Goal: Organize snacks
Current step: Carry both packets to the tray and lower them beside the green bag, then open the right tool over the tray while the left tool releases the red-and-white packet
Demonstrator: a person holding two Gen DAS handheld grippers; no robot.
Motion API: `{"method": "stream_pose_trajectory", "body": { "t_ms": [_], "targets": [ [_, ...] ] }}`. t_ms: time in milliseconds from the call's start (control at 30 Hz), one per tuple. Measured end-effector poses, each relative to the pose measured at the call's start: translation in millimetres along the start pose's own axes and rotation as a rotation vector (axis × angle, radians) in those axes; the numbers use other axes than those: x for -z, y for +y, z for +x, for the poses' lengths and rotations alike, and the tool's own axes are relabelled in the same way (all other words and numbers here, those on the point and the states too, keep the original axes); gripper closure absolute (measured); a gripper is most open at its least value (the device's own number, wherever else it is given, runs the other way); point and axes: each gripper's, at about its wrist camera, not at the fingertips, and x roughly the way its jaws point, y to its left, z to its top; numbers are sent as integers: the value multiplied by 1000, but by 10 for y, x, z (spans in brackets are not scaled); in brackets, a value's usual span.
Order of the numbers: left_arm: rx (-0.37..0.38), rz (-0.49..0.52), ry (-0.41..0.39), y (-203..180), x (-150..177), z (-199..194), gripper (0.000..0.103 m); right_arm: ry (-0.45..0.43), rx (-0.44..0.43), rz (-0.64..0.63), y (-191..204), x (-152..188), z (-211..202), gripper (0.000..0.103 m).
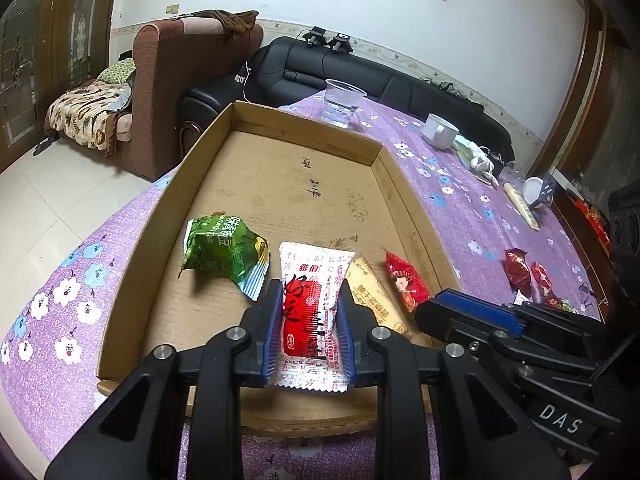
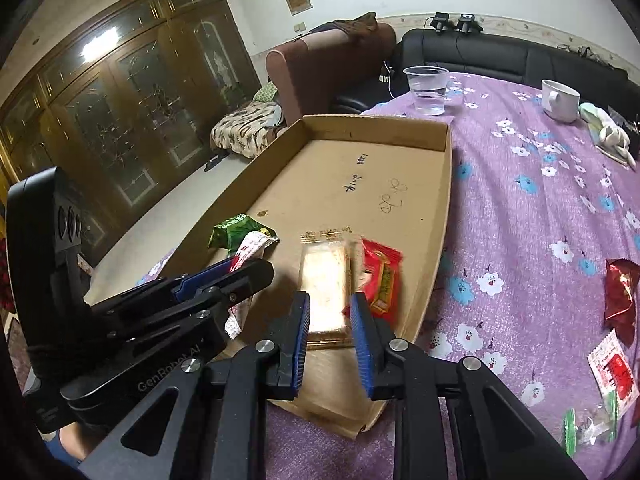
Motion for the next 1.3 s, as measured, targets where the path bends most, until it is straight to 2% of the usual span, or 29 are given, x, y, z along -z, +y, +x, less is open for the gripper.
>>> {"method": "stream_pose_trajectory", "body": {
  "t_ms": [100, 167, 233, 300, 467, 533, 633, 700, 833, 967, 1033, 1200, 1300],
  "targets": [
    [-2, 0, 0, -4, -1, 10, 80, -26, -2, 13, -54, -21, -73, 72],
    [-5, 2, 2, -12, 1, 15, 80, -58, -4, 20, -76, -25, -158, 59],
    [-6, 6, 2, -16, 4, 14, 80, -103, 13, 17, -78, -34, -264, 52],
    [-8, 10, 0, -19, 5, 13, 80, -158, 49, 3, -55, -45, -394, 48],
    [-17, 24, -1, -52, 9, 8, 80, -303, 193, -24, 33, -32, -737, 20],
    [-22, 31, -4, -62, 13, 2, 80, -362, 240, 0, 7, -1, -854, 18],
    [-29, 39, -12, -73, 19, -11, 80, -377, 240, 49, -115, -21, -929, 17],
    [-29, 42, -14, -78, 22, -12, 80, -362, 212, 94, -238, -32, -927, 17],
    [-27, 44, -15, -77, 25, -18, 80, -335, 193, 106, -371, -34, -908, 17],
    [-30, 46, -17, -77, 21, -16, 80, -299, 118, 97, -380, -5, -880, 17],
    [-30, 46, -17, -78, 22, -20, 80, -282, 110, 89, -363, 15, -854, 17],
    [-30, 52, -22, -82, 25, -32, 80, -313, 170, 38, -280, 64, -907, 13],
    [-33, 57, -22, -91, 20, -32, 80, -332, 237, -24, -221, 89, -957, 11]
  ]
}}
